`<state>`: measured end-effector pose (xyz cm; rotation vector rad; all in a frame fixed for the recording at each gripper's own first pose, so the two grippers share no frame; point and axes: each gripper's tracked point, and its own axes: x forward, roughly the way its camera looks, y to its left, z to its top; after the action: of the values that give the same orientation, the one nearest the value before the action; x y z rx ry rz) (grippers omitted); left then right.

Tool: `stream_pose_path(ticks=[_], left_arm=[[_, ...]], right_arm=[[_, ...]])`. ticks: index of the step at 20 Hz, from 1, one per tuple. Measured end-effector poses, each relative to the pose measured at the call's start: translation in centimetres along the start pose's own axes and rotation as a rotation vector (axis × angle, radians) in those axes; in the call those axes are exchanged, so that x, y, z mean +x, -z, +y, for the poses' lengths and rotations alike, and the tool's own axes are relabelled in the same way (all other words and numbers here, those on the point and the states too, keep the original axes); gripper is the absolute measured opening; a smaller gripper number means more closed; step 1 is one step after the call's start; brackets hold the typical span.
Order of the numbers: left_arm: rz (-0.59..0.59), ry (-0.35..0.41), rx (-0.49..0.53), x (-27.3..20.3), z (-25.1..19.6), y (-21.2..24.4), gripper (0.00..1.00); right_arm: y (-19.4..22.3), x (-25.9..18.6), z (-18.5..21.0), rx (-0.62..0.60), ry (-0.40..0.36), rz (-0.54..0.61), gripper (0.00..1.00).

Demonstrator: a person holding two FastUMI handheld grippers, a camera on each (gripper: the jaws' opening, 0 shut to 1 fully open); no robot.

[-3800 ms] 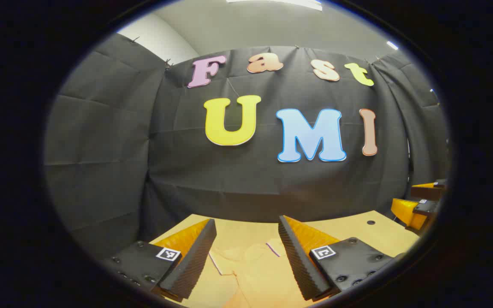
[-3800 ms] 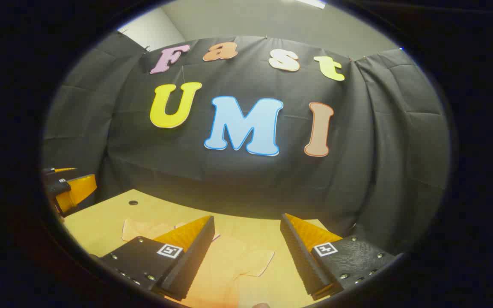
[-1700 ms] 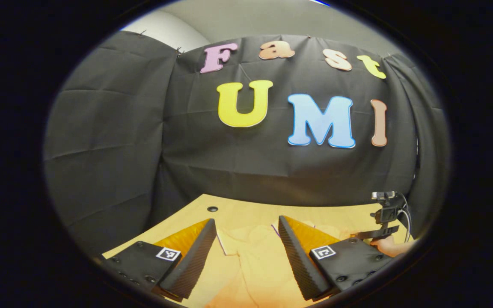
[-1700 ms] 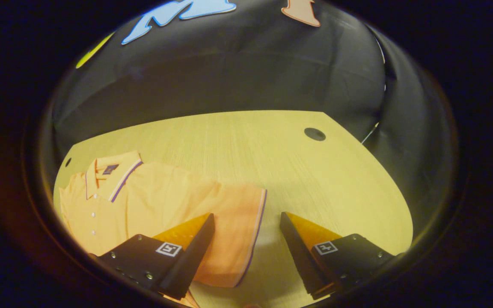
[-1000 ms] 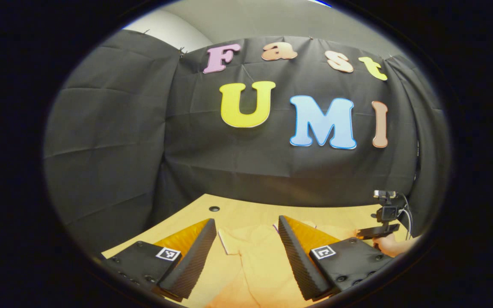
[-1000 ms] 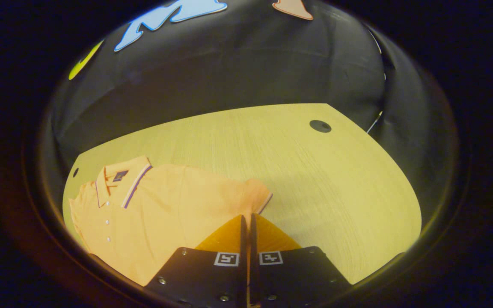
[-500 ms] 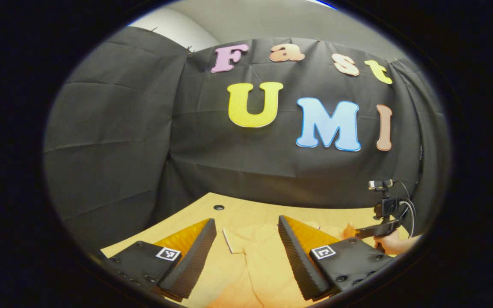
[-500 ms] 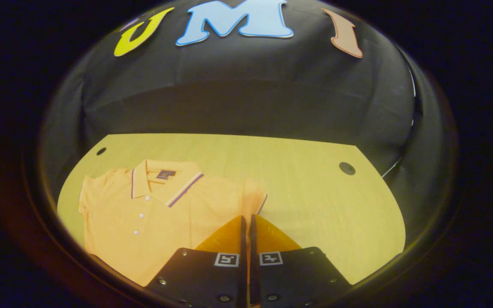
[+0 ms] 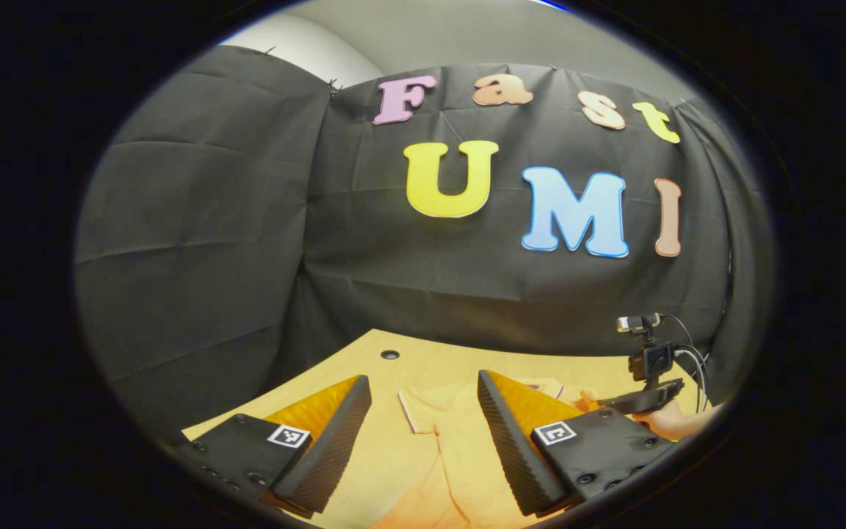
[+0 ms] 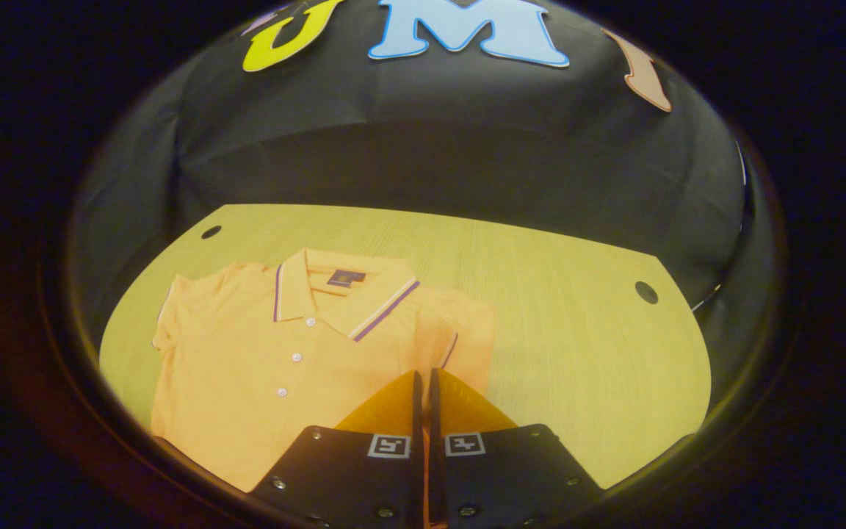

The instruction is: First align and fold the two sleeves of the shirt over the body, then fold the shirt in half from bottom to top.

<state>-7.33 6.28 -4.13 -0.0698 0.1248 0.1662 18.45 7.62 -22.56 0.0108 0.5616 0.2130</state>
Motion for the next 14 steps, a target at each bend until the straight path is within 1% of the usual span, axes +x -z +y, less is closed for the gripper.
stream_pose_path(ticks=[2, 6, 8, 10, 11, 12, 13, 14], left_arm=[[0.004, -0.008, 0.003, -0.3, 0.5, 0.1, 0.94], [0.016, -0.019, 0.000, -0.5, 1.2, 0.6, 0.94], [0.021, -0.018, -0.006, -0.3, 1.2, 0.7, 0.94], [0.025, -0.009, -0.009, 0.1, 1.2, 0.7, 0.94], [0.028, -0.001, -0.011, 0.2, 1.2, 0.8, 0.94], [0.029, 0.008, -0.013, 0.5, 1.1, 0.8, 0.94], [0.033, 0.020, -0.016, 0.7, 0.9, 0.9, 0.94], [0.036, 0.032, -0.019, 0.9, 0.7, 1.1, 0.94]], right_arm=[[0.4, 0.5, 0.6, -0.011, -0.008, 0.014, 0.03], [1.3, 1.1, 1.2, -0.013, -0.013, 0.044, 0.07], [1.4, 1.0, 1.2, -0.002, -0.018, 0.055, 0.10], [1.2, 0.7, 1.4, 0.014, -0.032, 0.054, 0.17], [0.8, 0.4, 1.7, 0.021, -0.044, 0.049, 0.30], [0.7, 0.0, 1.8, 0.023, -0.048, 0.040, 0.41], [0.2, -0.6, 2.0, 0.026, -0.053, 0.031, 0.54], [-0.1, -1.0, 2.4, 0.029, -0.061, 0.018, 0.63]])
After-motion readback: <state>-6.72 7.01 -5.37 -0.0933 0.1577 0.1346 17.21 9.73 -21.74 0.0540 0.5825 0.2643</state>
